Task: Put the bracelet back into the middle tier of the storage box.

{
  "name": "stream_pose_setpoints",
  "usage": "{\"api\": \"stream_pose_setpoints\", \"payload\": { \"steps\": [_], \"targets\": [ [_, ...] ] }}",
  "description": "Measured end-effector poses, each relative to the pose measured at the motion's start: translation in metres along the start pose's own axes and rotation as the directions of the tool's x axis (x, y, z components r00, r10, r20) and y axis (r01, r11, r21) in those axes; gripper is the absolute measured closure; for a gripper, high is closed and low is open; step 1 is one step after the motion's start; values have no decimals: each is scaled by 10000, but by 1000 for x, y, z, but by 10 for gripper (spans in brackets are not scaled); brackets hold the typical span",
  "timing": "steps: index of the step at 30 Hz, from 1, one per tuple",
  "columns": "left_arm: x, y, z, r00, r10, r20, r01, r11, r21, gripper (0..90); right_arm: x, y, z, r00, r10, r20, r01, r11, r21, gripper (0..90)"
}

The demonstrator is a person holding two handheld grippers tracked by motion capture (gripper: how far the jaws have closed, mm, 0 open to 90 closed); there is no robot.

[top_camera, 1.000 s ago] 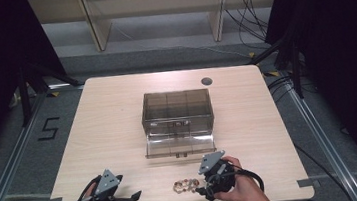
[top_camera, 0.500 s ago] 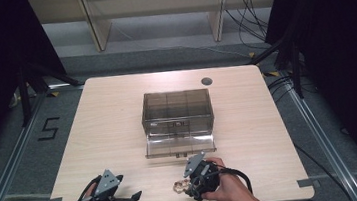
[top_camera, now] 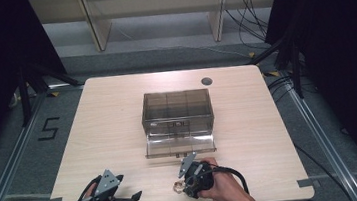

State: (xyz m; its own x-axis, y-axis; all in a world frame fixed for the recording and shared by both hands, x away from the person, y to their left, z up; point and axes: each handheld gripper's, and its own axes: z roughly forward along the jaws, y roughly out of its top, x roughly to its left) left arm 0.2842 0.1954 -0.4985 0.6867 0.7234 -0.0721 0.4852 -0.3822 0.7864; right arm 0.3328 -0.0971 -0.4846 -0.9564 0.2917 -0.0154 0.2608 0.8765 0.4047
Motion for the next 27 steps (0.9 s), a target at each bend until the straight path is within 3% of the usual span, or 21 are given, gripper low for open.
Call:
{"api": "stream_pose_setpoints", "payload": {
  "steps": [1, 8, 11, 12, 16, 17, 19, 22, 23, 25, 27],
  "targets": [
    [0, 0, 0, 10000, 0, 0, 0, 10000, 0, 150, 1, 0, 0, 9998, 184, 23, -184, 9998, 80, 507],
    [0, 0, 0, 10000, 83, 6, -83, 10000, 49, 150, -1, 3, 2, 9999, 39, 98, -42, 9993, 369, 567],
    [0, 0, 0, 10000, 97, -1, -97, 9999, -32, 150, -1, 4, 2, 10000, 9, -99, -4, 9986, 524, 634],
    [0, 0, 0, 9999, 114, 3, -113, 9999, -38, 150, 1, 5, 0, 9996, 273, -9, -271, 9969, 734, 678],
    [0, 0, 0, 9999, 134, 17, -134, 9999, -10, 150, 0, 5, -1, 9998, 126, -158, -110, 9954, 947, 743],
    [0, 0, 0, 9999, 146, -3, -146, 9999, 13, 151, 1, 4, -2, 9998, 169, 91, -178, 9939, 1088, 753],
    [0, 0, 0, 9999, 152, 1, -152, 9999, 19, 151, 2, 4, -2, 9996, 258, 114, -269, 9929, 1155, 754],
    [0, 0, -1, 9999, 128, 75, -129, 9997, 224, 151, 1, 5, -1, 9990, -438, 90, 427, 9944, 965, 780],
    [1, 0, -1, 9999, 130, 99, -132, 9996, 258, 151, 1, 5, 0, 9953, -898, 366, 855, 9906, 1064, 798],
    [0, 0, -1, 9999, 114, 87, -116, 9996, 242, 152, 2, 5, -1, 9948, -966, 318, 928, 9899, 1068, 800],
    [0, 0, -1, 9999, 155, -24, -155, 9998, 115, 152, 5, 5, -2, 9956, -746, 564, 674, 9905, 1200, 807]
  ]
}}
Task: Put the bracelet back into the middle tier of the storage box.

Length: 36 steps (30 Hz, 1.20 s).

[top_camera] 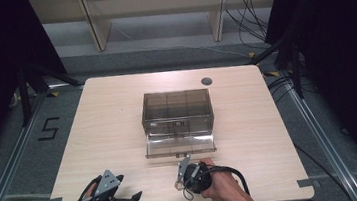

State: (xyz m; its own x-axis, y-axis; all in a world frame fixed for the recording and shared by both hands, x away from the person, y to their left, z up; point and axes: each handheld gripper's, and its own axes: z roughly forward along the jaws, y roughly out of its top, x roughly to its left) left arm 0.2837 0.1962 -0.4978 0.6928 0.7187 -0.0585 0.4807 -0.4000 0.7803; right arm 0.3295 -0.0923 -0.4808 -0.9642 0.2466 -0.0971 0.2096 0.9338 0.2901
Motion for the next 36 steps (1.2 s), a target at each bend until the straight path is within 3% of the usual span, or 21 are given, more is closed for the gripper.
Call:
{"api": "stream_pose_setpoints", "payload": {
  "steps": [1, 3, 4, 5, 12, 13, 14, 15, 16, 19, 21, 24, 25, 26, 27, 28, 29, 32, 33, 35, 36],
  "targets": [
    [-1, 0, 1, 9999, -126, -34, 125, 9998, -126, 152, 0, 0, 0, 9999, -142, -21, 142, 9999, -59, 810],
    [1, 0, 0, 9999, 100, -81, -102, 9998, -158, 152, -3, 1, -4, 9991, -416, 19, 417, 9986, -313, 841],
    [1, 0, 0, 9999, 100, -81, -102, 9998, -158, 152, -3, 1, -4, 9991, -416, 19, 417, 9986, -313, 841],
    [1, 0, 0, 9999, 106, -82, -107, 9998, -153, 152, -1, 0, -11, 9999, -71, 108, 74, 9995, -306, 842],
    [0, 0, 1, 10000, -27, -95, 25, 9998, -208, 153, -4, 1, -22, 9995, -304, 126, 311, 9976, -612, 842],
    [0, 0, 1, 9999, -78, -78, 76, 9997, -241, 153, -2, 1, -27, 9999, 120, 89, -114, 9983, -577, 842],
    [0, 0, 1, 9999, -78, -78, 76, 9997, -241, 153, -2, 1, -27, 9999, 120, 89, -114, 9983, -577, 842],
    [2, 1, -1, 9997, 211, -133, -212, 9998, -34, 153, -2, 2, -31, 10000, -18, 49, 22, 9977, -677, 842],
    [2, 1, -1, 9997, 211, -133, -212, 9998, -34, 153, -2, 2, -31, 10000, -18, 49, 22, 9977, -677, 842],
    [2, 1, -1, 9997, 200, -129, -201, 9998, -49, 154, -3, 6, -40, 9996, -98, 257, 112, 9985, -533, 842],
    [2, 1, -1, 9997, 219, -125, -219, 9997, -57, 154, -7, 9, -45, 9970, -629, 451, 653, 9965, -523, 842],
    [2, 1, -1, 9997, 216, -117, -216, 9998, -53, 154, -6, 11, -52, 9961, -454, 753, 484, 9981, -386, 842],
    [2, 1, -1, 9997, 199, -119, -200, 9998, -49, 154, -10, 14, -61, 9923, -831, 917, 858, 9960, -254, 842],
    [2, 1, -1, 9997, 199, -119, -200, 9998, -49, 154, -10, 14, -61, 9923, -831, 917, 858, 9960, -254, 842],
    [3, 1, -1, 9998, 201, -77, -201, 9998, -43, 154, -8, 15, -68, 9932, -414, 1091, 431, 9990, -134, 842],
    [3, 1, -2, 9998, 213, -42, -213, 9998, 33, 154, -8, 15, -68, 9932, -414, 1091, 431, 9990, -134, 842],
    [1, 0, -1, 9999, -62, -96, 62, 9999, -79, 153, -11, 15, -77, 9907, -568, 1235, 601, 9979, -235, 842],
    [2, 0, -2, 10000, -72, 6, 72, 10000, 26, 153, -12, 14, -84, 9922, -357, 1193, 408, 9984, -400, 842],
    [1, 0, -1, 9999, -45, -100, 44, 10000, -58, 153, -16, 12, -93, 9887, -602, 1375, 691, 9958, -607, 842],
    [1, 0, -1, 9999, -48, -103, 47, 10000, -65, 154, -18, 11, -96, 9872, -625, 1468, 718, 9957, -585, 842],
    [3, 1, -1, 9997, 217, -56, -217, 9998, -1, 154, -18, 11, -105, 9891, -505, 1380, 611, 9954, -740, 842]
  ]
}}
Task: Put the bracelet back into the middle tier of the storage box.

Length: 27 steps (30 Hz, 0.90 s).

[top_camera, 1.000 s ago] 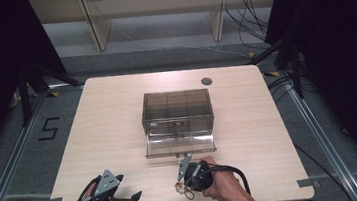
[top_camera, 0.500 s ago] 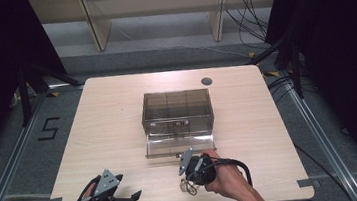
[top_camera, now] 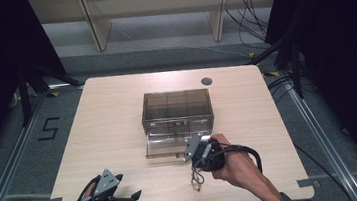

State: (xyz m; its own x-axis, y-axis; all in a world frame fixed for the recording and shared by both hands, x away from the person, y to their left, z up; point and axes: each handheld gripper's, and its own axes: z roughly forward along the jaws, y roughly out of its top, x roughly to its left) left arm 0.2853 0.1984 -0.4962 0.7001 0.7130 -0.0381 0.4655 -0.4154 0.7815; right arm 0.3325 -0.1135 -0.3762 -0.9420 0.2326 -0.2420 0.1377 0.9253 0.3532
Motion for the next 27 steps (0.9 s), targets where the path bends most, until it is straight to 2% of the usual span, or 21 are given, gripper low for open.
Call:
{"api": "stream_pose_setpoints", "payload": {
  "steps": [2, 3, 6, 8, 10, 11, 12, 13, 14, 15, 16, 18, 19, 21, 22, 23, 25, 27],
  "targets": [
    [0, 0, 0, 10000, -14, -67, 14, 10000, -40, 153, -2, 0, -3, 9999, -74, 107, 74, 10000, 0, 842],
    [-1, -1, 1, 9997, -251, -54, 251, 9997, -46, 153, -5, 2, -10, 10000, -1, 98, 2, 10000, -75, 843],
    [-1, -1, 0, 9996, -295, 55, 295, 9996, 35, 153, -9, 3, -17, 9994, -96, 341, 96, 10000, -11, 842],
    [0, 0, 0, 10000, -60, -23, 60, 10000, -29, 154, -13, 5, -21, 9988, -274, 394, 276, 9996, -51, 842],
    [0, -1, 0, 9999, -156, -22, 156, 9999, -28, 153, -17, 6, -30, 9984, -231, 513, 231, 9997, 13, 842],
    [-1, -1, 0, 9996, -276, -25, 276, 9996, -51, 154, -19, 7, -31, 9980, -387, 504, 388, 9992, -19, 842],
    [-1, 0, 0, 9998, -209, 25, 209, 9998, 39, 153, -19, 7, -34, 9981, -142, 594, 142, 9999, 5, 842],
    [0, 0, 0, 10000, -9, -6, 9, 10000, -21, 153, -20, 7, -36, 9983, -90, 578, 89, 10000, 17, 843],
    [0, 0, 0, 10000, -9, -6, 9, 10000, -21, 153, -20, 7, -36, 9983, -90, 578, 89, 10000, 17, 843],
    [-1, -1, 0, 9995, -300, 27, 300, 9995, -23, 153, -22, 7, -39, 9990, -98, 432, 104, 9999, -117, 842],
    [-1, -1, 0, 9995, -305, 48, 305, 9995, 12, 154, -22, 6, -41, 9991, 60, 424, -58, 10000, -54, 842],
    [-1, -1, 0, 9996, -296, 46, 296, 9996, 8, 154, -24, 6, -41, 9990, -47, 439, 51, 9999, -98, 842],
    [0, 0, 0, 10000, 2, 19, -3, 10000, 17, 153, -25, 5, -43, 9989, 44, 466, -43, 10000, -27, 842],
    [0, 0, 1, 9999, 46, -135, -47, 10000, -69, 154, -27, 5, -44, 9995, 10, 307, -5, 9999, -160, 842],
    [-2, -1, 2, 9998, -175, -61, 174, 9997, -173, 154, -27, 5, -44, 9995, 10, 307, -5, 9999, -160, 842],
    [-1, -1, 2, 9999, -91, -79, 90, 9998, -161, 153, -27, 5, -44, 9996, -2, 276, 6, 9999, -156, 842],
    [-1, 0, 2, 9999, -120, -96, 118, 9998, -173, 153, -29, 6, -47, 9993, 267, 275, -263, 9995, -149, 842],
    [-1, 0, 1, 9999, -139, -64, 138, 9998, -111, 154, -31, 6, -47, 9995, 97, 297, -91, 9998, -199, 842]
  ]
}}
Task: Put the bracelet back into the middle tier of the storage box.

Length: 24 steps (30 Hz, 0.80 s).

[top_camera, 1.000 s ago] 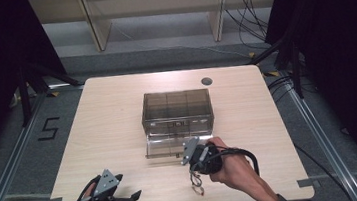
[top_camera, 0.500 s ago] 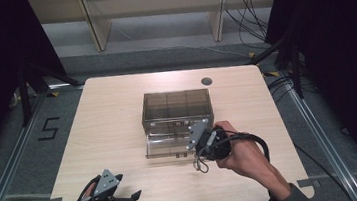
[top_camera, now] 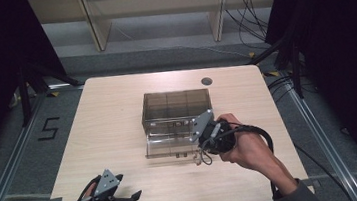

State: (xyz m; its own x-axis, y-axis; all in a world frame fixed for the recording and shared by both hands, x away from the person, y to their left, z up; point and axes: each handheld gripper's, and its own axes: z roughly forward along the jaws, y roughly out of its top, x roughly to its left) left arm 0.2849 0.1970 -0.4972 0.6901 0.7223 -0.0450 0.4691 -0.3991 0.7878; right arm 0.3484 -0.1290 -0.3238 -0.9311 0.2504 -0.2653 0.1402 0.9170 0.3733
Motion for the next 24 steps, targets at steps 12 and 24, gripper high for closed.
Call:
{"api": "stream_pose_setpoints", "payload": {
  "steps": [12, 24],
  "targets": [
    [0, -1, 1, 9996, -273, 30, 274, 9996, -93, 153, -15, 7, -13, 9999, 52, -116, -56, 9993, -362, 842],
    [0, -1, 1, 10000, -78, 57, 79, 10000, -45, 153, -34, 8, -21, 9977, 582, 339, -567, 9975, -417, 842]
  ]
}}
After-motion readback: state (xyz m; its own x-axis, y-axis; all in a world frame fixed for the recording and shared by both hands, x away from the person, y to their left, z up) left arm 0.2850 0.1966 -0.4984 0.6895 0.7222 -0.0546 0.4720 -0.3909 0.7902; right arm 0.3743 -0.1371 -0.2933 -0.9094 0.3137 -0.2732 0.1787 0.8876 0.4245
